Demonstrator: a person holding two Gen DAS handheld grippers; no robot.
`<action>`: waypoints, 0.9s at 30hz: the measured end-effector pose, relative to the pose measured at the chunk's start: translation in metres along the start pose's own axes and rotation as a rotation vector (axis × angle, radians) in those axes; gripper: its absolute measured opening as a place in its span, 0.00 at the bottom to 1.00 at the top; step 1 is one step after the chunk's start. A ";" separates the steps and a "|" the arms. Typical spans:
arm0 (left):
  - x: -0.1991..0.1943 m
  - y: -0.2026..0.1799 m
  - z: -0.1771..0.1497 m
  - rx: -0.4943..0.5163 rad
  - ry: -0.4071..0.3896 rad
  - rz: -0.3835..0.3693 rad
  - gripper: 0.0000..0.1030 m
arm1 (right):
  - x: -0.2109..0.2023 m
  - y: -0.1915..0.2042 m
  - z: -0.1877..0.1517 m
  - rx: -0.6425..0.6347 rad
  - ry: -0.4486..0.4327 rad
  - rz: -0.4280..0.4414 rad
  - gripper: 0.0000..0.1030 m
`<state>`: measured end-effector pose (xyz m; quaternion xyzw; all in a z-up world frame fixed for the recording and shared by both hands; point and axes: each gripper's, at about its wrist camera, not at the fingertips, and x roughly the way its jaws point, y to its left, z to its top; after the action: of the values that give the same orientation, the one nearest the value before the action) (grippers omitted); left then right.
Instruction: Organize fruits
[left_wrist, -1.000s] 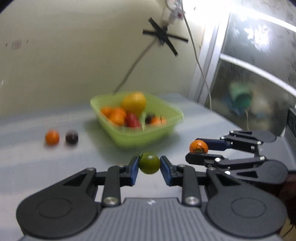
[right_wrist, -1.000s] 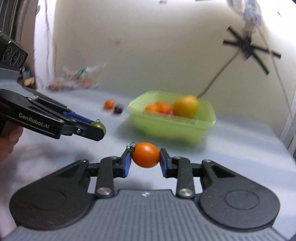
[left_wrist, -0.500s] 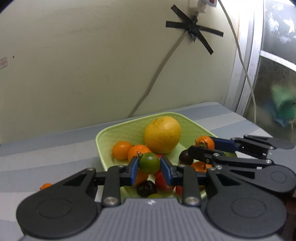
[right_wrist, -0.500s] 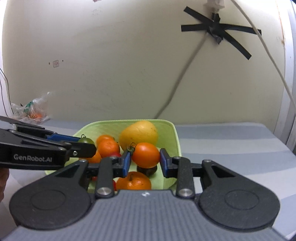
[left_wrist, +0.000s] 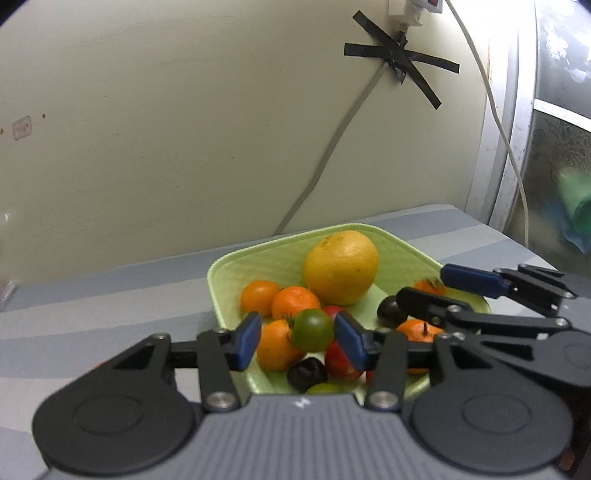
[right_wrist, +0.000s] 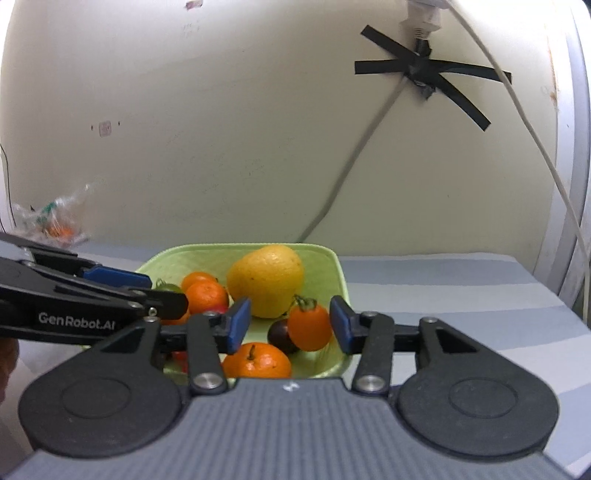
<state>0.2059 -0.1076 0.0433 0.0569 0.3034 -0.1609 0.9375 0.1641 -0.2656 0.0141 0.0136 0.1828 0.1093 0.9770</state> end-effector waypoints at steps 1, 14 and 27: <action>-0.003 -0.001 -0.001 0.007 -0.006 0.006 0.45 | -0.003 0.000 0.000 0.006 -0.009 0.001 0.50; -0.059 0.007 -0.038 -0.028 -0.070 0.066 0.58 | -0.040 0.038 -0.013 0.044 -0.064 0.000 0.55; -0.092 0.020 -0.096 -0.029 -0.085 0.125 0.60 | -0.074 0.075 -0.052 0.224 -0.003 -0.035 0.56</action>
<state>0.0893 -0.0445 0.0202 0.0553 0.2612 -0.0997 0.9585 0.0621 -0.2098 -0.0029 0.1198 0.1928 0.0713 0.9713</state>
